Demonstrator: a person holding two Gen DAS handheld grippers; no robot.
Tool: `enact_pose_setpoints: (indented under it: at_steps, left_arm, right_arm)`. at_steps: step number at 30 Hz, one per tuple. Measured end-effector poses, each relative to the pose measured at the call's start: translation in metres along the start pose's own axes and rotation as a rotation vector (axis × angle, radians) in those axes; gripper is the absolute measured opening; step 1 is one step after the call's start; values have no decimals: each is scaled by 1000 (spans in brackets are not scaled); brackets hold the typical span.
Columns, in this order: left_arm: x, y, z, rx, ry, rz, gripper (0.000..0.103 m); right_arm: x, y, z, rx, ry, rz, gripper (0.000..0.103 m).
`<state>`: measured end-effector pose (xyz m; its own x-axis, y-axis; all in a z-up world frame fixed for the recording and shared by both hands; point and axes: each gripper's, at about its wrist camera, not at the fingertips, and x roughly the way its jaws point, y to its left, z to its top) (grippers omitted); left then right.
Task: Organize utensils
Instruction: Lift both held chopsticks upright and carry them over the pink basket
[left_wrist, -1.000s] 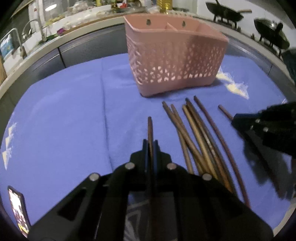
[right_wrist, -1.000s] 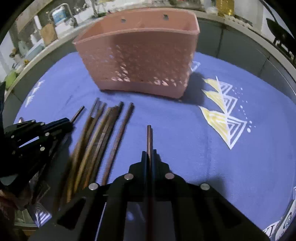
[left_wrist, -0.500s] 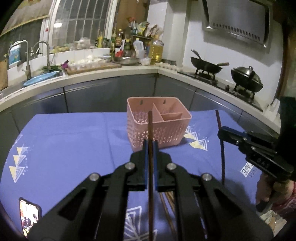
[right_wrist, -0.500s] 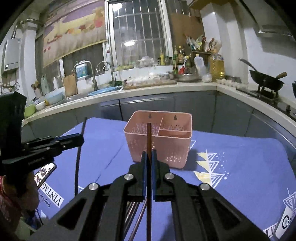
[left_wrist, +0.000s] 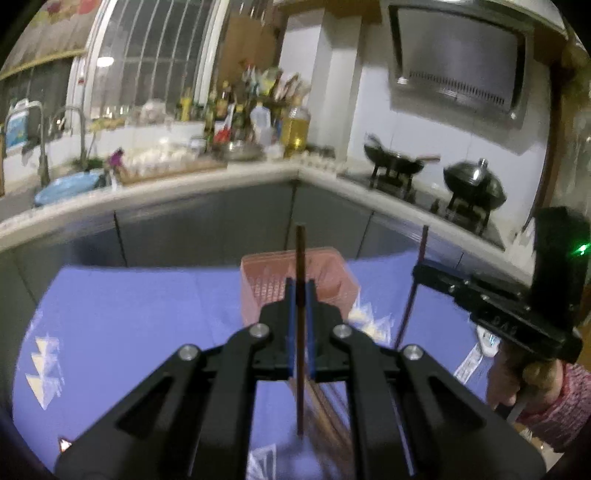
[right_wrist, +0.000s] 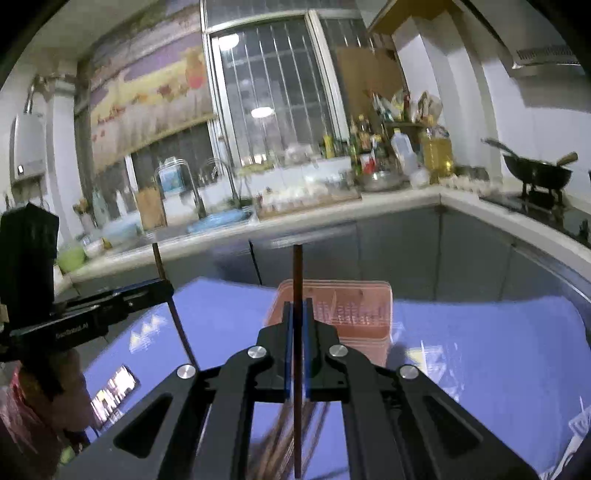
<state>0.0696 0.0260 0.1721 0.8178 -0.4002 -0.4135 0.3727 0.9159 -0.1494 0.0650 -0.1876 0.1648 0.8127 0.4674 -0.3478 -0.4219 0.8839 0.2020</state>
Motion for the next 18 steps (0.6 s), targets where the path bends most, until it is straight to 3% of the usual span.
enact_pose_setpoints:
  at_steps: [7, 11, 14, 18]
  left_arm:
    - [-8, -11, 90, 27, -178, 25, 4]
    - [16, -15, 115, 59, -224, 76, 4]
    - [51, -13, 109, 85, -204, 123, 4]
    - [99, 2, 87, 54, -65, 135, 4]
  right_arm:
    - [14, 1, 83, 13, -123, 14, 5]
    - [42, -2, 113, 28, -217, -31, 5]
    - [73, -5, 105, 9, -221, -74, 5]
    - [125, -20, 78, 26, -72, -78, 5]
